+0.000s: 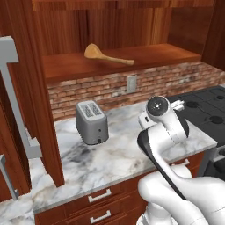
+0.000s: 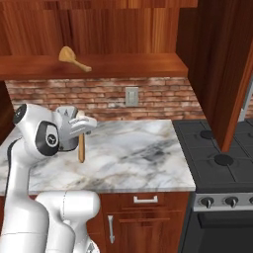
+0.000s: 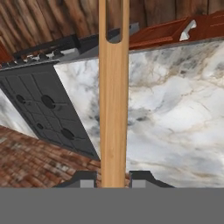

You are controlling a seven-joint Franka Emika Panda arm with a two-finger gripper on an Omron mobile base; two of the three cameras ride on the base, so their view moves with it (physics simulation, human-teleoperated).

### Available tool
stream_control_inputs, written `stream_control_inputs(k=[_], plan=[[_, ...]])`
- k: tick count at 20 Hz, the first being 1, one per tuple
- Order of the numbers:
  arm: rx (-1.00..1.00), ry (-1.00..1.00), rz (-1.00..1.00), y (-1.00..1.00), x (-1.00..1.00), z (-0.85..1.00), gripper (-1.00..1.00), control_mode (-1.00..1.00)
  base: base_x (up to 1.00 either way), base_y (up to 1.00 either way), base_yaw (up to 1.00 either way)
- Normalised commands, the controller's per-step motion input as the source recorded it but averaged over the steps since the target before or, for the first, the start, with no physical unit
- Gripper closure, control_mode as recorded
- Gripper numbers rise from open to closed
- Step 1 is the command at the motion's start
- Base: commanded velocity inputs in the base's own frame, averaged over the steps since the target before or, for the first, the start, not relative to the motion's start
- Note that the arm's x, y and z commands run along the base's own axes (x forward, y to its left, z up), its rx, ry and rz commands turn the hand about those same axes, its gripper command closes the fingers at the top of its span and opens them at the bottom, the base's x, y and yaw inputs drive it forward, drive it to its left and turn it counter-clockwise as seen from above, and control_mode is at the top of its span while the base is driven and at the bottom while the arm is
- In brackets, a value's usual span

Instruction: Organize the utensils by type. Pick up the wooden spoons from the counter and place them in the open cabinet. Then pick up the metallic utensils from the counter and place them in the open drawer.

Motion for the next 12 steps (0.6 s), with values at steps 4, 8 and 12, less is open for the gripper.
stream_control_inputs(k=[4, 8, 12], plan=[[0.00, 0.00, 0.00, 0.00, 0.00, 0.00, 1.00, 1.00, 0.00, 0.00, -0.02], [0.00, 0.00, 0.00, 0.00, 0.00, 0.00, 1.00, 1.00, 0.00, 0.00, 0.00], [0.00, 0.00, 0.00, 0.00, 0.00, 0.00, 1.00, 1.00, 0.00, 0.00, 0.00]])
